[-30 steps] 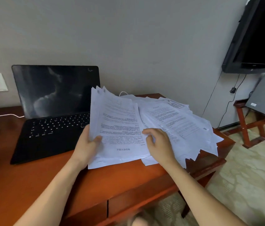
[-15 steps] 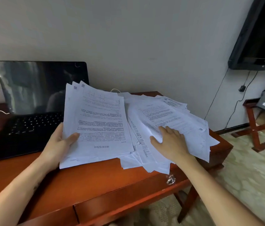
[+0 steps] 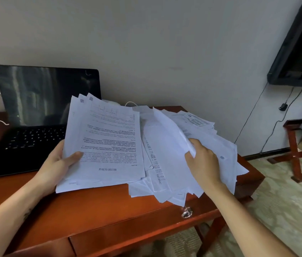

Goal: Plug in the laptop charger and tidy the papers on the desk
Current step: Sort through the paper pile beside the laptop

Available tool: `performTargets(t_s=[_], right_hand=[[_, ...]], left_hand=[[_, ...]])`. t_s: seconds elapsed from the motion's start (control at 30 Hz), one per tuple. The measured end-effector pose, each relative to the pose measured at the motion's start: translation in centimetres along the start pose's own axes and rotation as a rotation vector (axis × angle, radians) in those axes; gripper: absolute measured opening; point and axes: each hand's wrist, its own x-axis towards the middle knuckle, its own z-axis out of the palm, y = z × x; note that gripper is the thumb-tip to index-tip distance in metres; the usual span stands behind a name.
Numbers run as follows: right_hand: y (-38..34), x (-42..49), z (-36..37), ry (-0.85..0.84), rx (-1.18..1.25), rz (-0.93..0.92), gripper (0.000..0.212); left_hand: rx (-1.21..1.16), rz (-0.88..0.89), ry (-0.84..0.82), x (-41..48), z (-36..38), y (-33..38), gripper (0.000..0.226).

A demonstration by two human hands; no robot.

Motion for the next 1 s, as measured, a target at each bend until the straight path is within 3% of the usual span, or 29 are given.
performTargets(t_s=[0.17, 0.33, 0.5, 0.73, 0.87, 1.0], right_hand=[[-2.9, 0.2, 0.6, -0.043, 0.469, 0.05, 0.043], [-7.9, -0.6, 3.0, -0.054, 0.733, 0.121, 0.045], [-10.5, -1.0, 3.2, -0.006, 0.78, 0.16, 0.045], [-15.5, -1.4, 4.8, -0.31, 0.756, 0.032, 0.046], [-18.3, -2.2, 6.0, -0.574, 0.802, -0.013, 0.038], [-18.8, -3.4, 6.7, -0.665, 0.742, -0.013, 0.044]], left_hand=[[-0.005, -0.004, -0.003, -0.3, 0.1, -0.2, 0.041], [0.054, 0.042, -0.029, -0.2, 0.0, -0.4, 0.039], [0.069, 0.078, -0.056, -0.2, -0.2, -0.6, 0.036], [0.015, 0.079, -0.094, -0.1, -0.3, -0.5, 0.036], [0.014, 0.115, -0.141, -0.1, -0.3, -0.3, 0.03], [0.072, 0.137, -0.17, 0.2, -0.6, -0.6, 0.038]])
